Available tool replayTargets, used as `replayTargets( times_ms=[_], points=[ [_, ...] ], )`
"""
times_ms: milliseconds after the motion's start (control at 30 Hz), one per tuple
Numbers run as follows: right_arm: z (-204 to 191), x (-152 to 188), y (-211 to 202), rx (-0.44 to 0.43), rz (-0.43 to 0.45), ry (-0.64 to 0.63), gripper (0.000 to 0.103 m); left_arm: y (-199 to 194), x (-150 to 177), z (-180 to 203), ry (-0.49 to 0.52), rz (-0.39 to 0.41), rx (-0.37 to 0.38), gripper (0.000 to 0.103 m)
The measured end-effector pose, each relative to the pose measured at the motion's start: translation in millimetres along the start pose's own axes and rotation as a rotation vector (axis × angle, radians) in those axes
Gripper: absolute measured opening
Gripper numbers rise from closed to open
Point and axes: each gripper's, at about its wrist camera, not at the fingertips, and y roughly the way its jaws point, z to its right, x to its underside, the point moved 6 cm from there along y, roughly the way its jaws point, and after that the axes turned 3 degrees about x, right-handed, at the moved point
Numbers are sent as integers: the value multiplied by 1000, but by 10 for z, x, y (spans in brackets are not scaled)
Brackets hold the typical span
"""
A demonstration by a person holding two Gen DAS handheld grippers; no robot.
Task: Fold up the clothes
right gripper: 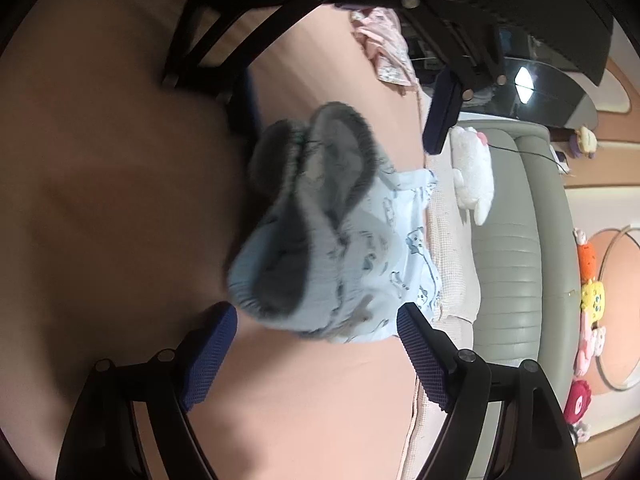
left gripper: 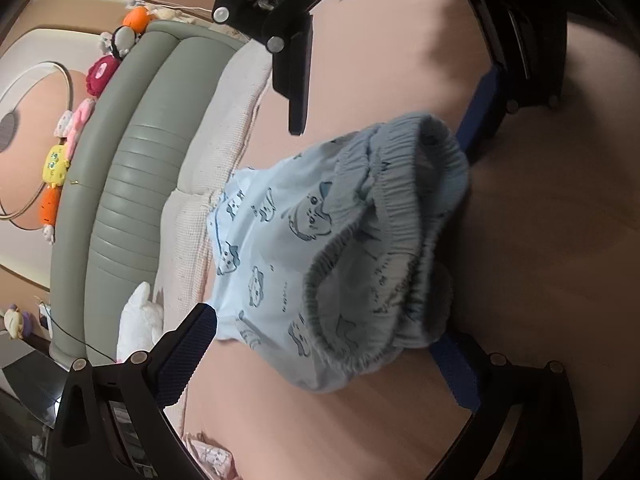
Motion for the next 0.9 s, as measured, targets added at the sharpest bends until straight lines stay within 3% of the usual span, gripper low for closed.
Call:
replayTargets(
  times_ms=[200, 400, 500, 600, 700, 767, 867, 900],
  points=[
    [112, -27, 88, -5, -6, 53, 82, 70, -33, -69, -8, 25, -4, 103],
    [89, 0, 121, -1, -2, 47, 83, 192, 25, -210, -158, -22, 100, 103],
    [130, 32, 145, -43, -7, 86, 83, 225, 54, -262, -216, -30, 128, 103],
    [196, 40, 189, -110, -23, 137, 83, 197, 7, -230, -167, -23, 96, 103],
    [209, 51, 161, -106, -4, 130, 83, 168, -42, -215, -107, -3, 39, 103],
    [162, 30, 108, -49, 17, 73, 83, 145, -104, -144, -44, 35, -13, 103],
    [34, 3, 16, 69, 52, -25, 83, 59, -161, -38, 34, 101, -39, 87],
    [23, 2, -1, 84, 58, -35, 83, 47, -174, 18, 62, 113, -31, 69]
  ],
)
